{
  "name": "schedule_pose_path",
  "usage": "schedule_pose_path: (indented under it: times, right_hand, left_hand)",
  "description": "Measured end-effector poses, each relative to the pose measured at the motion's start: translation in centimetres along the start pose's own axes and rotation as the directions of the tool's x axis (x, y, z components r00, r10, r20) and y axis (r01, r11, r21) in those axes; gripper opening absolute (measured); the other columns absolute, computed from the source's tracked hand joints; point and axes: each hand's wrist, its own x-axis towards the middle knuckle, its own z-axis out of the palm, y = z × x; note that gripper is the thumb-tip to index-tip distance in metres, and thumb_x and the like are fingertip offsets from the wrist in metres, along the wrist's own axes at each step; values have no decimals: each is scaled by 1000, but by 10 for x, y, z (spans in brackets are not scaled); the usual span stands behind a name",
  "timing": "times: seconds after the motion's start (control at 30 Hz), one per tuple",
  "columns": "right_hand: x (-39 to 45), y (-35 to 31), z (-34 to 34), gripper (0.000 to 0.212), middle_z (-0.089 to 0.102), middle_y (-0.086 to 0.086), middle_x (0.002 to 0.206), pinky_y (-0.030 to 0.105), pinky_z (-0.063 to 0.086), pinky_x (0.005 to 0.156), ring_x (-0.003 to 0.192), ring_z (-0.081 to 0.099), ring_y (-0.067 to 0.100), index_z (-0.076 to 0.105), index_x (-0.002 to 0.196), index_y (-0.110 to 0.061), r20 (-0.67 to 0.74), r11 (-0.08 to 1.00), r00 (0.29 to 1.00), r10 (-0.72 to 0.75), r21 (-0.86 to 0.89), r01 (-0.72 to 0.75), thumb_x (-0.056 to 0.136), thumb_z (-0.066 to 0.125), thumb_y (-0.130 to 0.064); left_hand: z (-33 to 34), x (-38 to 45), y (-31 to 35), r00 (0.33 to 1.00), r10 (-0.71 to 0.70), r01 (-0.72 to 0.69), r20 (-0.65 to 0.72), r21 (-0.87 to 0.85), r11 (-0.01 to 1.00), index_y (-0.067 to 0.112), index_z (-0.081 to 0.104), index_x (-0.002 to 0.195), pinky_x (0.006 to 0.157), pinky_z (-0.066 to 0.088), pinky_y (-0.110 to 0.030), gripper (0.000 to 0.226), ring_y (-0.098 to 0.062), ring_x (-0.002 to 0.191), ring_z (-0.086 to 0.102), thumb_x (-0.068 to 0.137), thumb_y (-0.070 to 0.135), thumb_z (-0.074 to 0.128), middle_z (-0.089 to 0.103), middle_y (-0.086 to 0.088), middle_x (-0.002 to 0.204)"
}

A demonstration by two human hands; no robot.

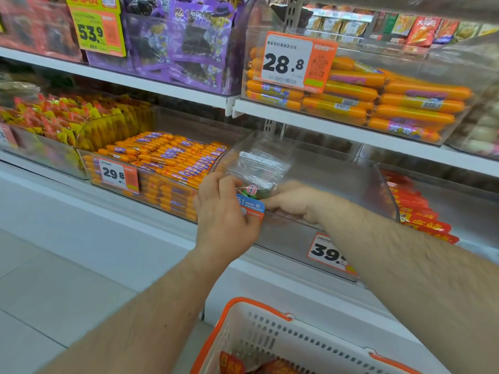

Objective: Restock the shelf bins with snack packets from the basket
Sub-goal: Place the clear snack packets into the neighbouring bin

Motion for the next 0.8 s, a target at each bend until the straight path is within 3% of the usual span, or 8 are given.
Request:
schedule_pose_path:
  times: [0.07,0.13,0.2,0.27,0.37,0.5,0.67,0.8]
  right_hand:
    - [-19,0,-8,25,74,4,81,37,59,82,78,70,20,71,85,-9,-239,988,963,-124,-122,98,76,80,-31]
    - [-48,3,-12,2,64,-10,73,26,51,79,78,63,13,66,82,-20,-521,935,781,-345,-262,238,84,68,-21]
    - [-80,12,-8,9,56,-15,69,17,41,70,72,52,5,68,88,-18,-648,829,524,-553,-362,427,83,62,-12]
    - [-106,35,4,11,55,-16,68,14,37,63,68,49,6,70,85,-11,-659,750,405,-633,-392,533,79,61,-10]
    - [-128,91,27,13,55,-17,65,16,41,60,57,49,4,71,83,-11,-647,809,522,-555,-276,519,79,59,-14]
    - [-138,176,54,10,56,-19,68,13,41,62,59,51,-2,72,87,-12,-544,958,788,-287,-168,233,86,63,-8]
    - [-147,257,84,10,66,-4,87,30,49,79,80,58,12,72,87,-14,-28,918,998,52,-393,-59,88,63,-18]
    - [-162,309,105,25,71,6,108,39,56,88,99,66,25,73,105,-14,316,773,866,387,-623,-118,83,63,-21]
  left_hand:
    - [1,-4,13,990,56,-41,127,-116,992,18,48,96,70,36,-29,37,-17,86,46,63,15,66,52,0,95]
    - [2,-15,27,910,49,29,411,-181,983,24,50,93,70,42,-31,30,-8,71,45,70,14,67,50,12,83]
    - [8,-28,36,738,131,-3,662,-190,982,23,58,102,75,46,-32,27,0,65,45,78,17,67,54,13,86]
    - [16,-48,43,440,175,-80,881,-155,985,23,59,116,76,44,-28,32,4,67,46,85,22,65,59,12,100]
    - [30,-79,51,68,139,-212,988,-122,970,25,54,130,86,45,-27,40,-6,88,53,90,30,59,61,9,119]
    - [42,-111,56,-155,63,-335,986,-112,936,24,61,109,84,49,-37,20,-23,98,58,90,30,56,63,2,104]
    - [46,-127,54,-226,23,-407,974,-116,906,18,61,92,74,51,-39,17,-27,84,61,89,33,54,65,-3,90]
    - [50,-137,54,-264,-3,-388,964,-103,916,21,60,112,80,48,-34,27,-23,98,60,87,33,60,64,-1,109]
